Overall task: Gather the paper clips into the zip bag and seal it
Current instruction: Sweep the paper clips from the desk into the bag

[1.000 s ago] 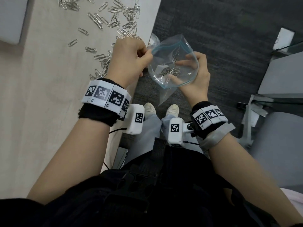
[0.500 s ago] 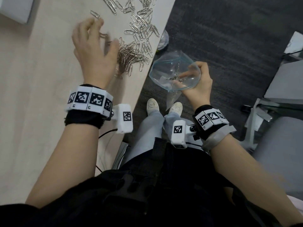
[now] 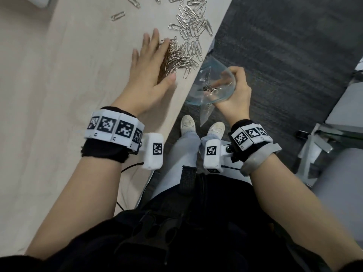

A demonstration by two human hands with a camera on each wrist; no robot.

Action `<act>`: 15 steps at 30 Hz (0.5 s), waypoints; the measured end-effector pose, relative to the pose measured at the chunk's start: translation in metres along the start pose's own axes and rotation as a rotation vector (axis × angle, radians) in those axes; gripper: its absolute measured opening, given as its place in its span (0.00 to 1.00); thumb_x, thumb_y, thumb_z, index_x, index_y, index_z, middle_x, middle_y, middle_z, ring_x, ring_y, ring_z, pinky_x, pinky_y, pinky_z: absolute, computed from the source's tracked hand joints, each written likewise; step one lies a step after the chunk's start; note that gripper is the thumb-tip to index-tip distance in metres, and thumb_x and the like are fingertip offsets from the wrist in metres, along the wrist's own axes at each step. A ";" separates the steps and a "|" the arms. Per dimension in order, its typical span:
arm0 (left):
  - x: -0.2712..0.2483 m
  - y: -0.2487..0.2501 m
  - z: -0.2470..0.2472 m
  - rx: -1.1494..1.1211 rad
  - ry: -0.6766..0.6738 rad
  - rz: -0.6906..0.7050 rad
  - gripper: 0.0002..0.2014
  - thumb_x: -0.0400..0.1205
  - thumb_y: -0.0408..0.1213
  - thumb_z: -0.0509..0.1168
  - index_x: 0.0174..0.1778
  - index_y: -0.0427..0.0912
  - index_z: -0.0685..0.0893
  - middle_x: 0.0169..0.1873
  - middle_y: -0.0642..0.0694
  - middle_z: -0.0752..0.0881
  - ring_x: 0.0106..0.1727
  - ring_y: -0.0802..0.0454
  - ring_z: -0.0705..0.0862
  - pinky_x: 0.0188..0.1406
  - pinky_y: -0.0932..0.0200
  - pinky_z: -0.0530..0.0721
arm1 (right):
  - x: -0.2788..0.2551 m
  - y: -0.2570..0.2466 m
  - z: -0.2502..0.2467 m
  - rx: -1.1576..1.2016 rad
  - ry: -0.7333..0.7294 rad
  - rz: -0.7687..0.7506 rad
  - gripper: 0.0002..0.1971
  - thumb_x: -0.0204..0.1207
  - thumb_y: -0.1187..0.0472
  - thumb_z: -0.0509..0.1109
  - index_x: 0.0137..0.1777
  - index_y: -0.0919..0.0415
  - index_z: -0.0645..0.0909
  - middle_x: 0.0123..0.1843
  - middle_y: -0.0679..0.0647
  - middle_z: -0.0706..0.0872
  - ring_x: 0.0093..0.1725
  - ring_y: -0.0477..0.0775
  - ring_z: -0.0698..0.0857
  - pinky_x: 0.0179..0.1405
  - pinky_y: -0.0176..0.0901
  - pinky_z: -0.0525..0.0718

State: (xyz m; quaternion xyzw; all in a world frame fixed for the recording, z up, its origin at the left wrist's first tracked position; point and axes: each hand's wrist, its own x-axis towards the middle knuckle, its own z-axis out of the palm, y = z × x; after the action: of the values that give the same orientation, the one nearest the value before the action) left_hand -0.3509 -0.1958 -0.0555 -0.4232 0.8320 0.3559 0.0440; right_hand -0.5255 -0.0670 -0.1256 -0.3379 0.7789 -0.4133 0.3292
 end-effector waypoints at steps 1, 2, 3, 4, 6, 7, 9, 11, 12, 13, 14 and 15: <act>-0.001 0.000 -0.009 -0.068 0.006 0.000 0.38 0.81 0.44 0.63 0.82 0.45 0.47 0.83 0.43 0.47 0.83 0.47 0.44 0.82 0.45 0.41 | 0.001 -0.001 0.001 -0.001 -0.003 0.001 0.28 0.61 0.56 0.84 0.53 0.50 0.69 0.37 0.37 0.86 0.43 0.53 0.91 0.52 0.54 0.89; 0.000 0.001 -0.020 -0.090 0.027 0.007 0.43 0.77 0.42 0.68 0.82 0.46 0.49 0.82 0.43 0.52 0.82 0.49 0.49 0.81 0.50 0.46 | 0.002 -0.002 0.002 -0.004 -0.005 0.002 0.27 0.61 0.56 0.84 0.53 0.51 0.70 0.37 0.37 0.86 0.43 0.53 0.91 0.52 0.55 0.89; 0.001 0.000 -0.029 -0.048 0.048 0.009 0.47 0.73 0.42 0.73 0.82 0.47 0.50 0.80 0.43 0.57 0.80 0.48 0.53 0.78 0.55 0.49 | 0.003 -0.002 0.002 -0.006 -0.004 -0.001 0.27 0.61 0.57 0.84 0.54 0.51 0.70 0.37 0.37 0.86 0.44 0.53 0.91 0.52 0.56 0.89; 0.003 -0.001 -0.037 0.028 0.054 -0.007 0.50 0.70 0.41 0.76 0.81 0.50 0.51 0.77 0.42 0.61 0.77 0.45 0.57 0.75 0.57 0.53 | 0.004 -0.002 0.002 -0.009 0.001 -0.005 0.27 0.61 0.57 0.84 0.55 0.53 0.72 0.37 0.36 0.86 0.44 0.54 0.91 0.51 0.56 0.89; 0.009 -0.004 -0.045 0.059 0.014 -0.056 0.53 0.64 0.37 0.80 0.80 0.53 0.55 0.71 0.41 0.65 0.69 0.42 0.66 0.74 0.54 0.63 | 0.006 -0.001 0.002 -0.015 0.012 -0.009 0.28 0.61 0.57 0.84 0.57 0.59 0.74 0.38 0.36 0.85 0.44 0.53 0.91 0.51 0.54 0.89; 0.011 -0.004 -0.046 0.003 -0.012 -0.068 0.52 0.63 0.35 0.80 0.80 0.53 0.58 0.68 0.43 0.67 0.62 0.44 0.71 0.71 0.52 0.70 | 0.008 -0.001 0.002 -0.018 0.013 -0.011 0.27 0.61 0.58 0.84 0.57 0.59 0.74 0.38 0.36 0.85 0.44 0.53 0.91 0.50 0.53 0.89; 0.013 -0.001 -0.041 -0.102 -0.021 -0.076 0.48 0.62 0.31 0.80 0.77 0.52 0.65 0.60 0.49 0.68 0.47 0.50 0.75 0.60 0.51 0.81 | 0.009 0.000 0.003 -0.020 0.014 -0.023 0.27 0.61 0.58 0.84 0.55 0.54 0.72 0.38 0.36 0.85 0.44 0.52 0.91 0.50 0.50 0.89; 0.017 0.004 -0.034 -0.111 -0.013 -0.062 0.42 0.63 0.30 0.79 0.74 0.49 0.72 0.55 0.51 0.69 0.42 0.51 0.75 0.55 0.50 0.83 | 0.010 0.000 0.003 -0.015 0.013 -0.035 0.28 0.61 0.58 0.84 0.54 0.51 0.70 0.39 0.36 0.86 0.43 0.50 0.91 0.49 0.45 0.89; 0.019 0.007 -0.031 -0.114 -0.007 -0.047 0.39 0.64 0.29 0.79 0.72 0.48 0.74 0.54 0.51 0.70 0.42 0.51 0.75 0.55 0.48 0.83 | 0.011 0.001 0.003 -0.011 0.012 -0.038 0.28 0.61 0.57 0.84 0.53 0.50 0.70 0.39 0.36 0.86 0.43 0.49 0.91 0.49 0.41 0.88; 0.021 0.009 -0.028 -0.125 0.005 -0.033 0.37 0.64 0.29 0.79 0.70 0.47 0.76 0.53 0.50 0.71 0.42 0.51 0.75 0.54 0.47 0.83 | 0.012 0.001 0.004 -0.007 0.012 -0.042 0.28 0.61 0.56 0.84 0.53 0.49 0.69 0.40 0.37 0.87 0.43 0.47 0.90 0.48 0.37 0.86; 0.023 0.011 -0.026 -0.135 0.013 -0.022 0.35 0.64 0.29 0.79 0.69 0.46 0.78 0.52 0.49 0.72 0.41 0.51 0.76 0.53 0.46 0.84 | 0.013 0.001 0.004 -0.006 0.012 -0.045 0.28 0.61 0.56 0.84 0.53 0.47 0.69 0.40 0.39 0.87 0.44 0.46 0.90 0.48 0.32 0.84; 0.024 0.013 -0.024 -0.139 0.019 -0.010 0.33 0.64 0.29 0.79 0.67 0.46 0.79 0.51 0.48 0.73 0.41 0.51 0.76 0.52 0.45 0.84 | 0.014 0.001 0.004 -0.008 0.010 -0.045 0.28 0.61 0.56 0.84 0.53 0.44 0.68 0.41 0.40 0.88 0.45 0.45 0.89 0.48 0.28 0.82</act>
State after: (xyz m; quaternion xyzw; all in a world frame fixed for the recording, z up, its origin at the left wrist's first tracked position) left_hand -0.3700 -0.2218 -0.0400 -0.4329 0.8036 0.4084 0.0084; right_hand -0.5303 -0.0795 -0.1311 -0.3544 0.7745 -0.4192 0.3145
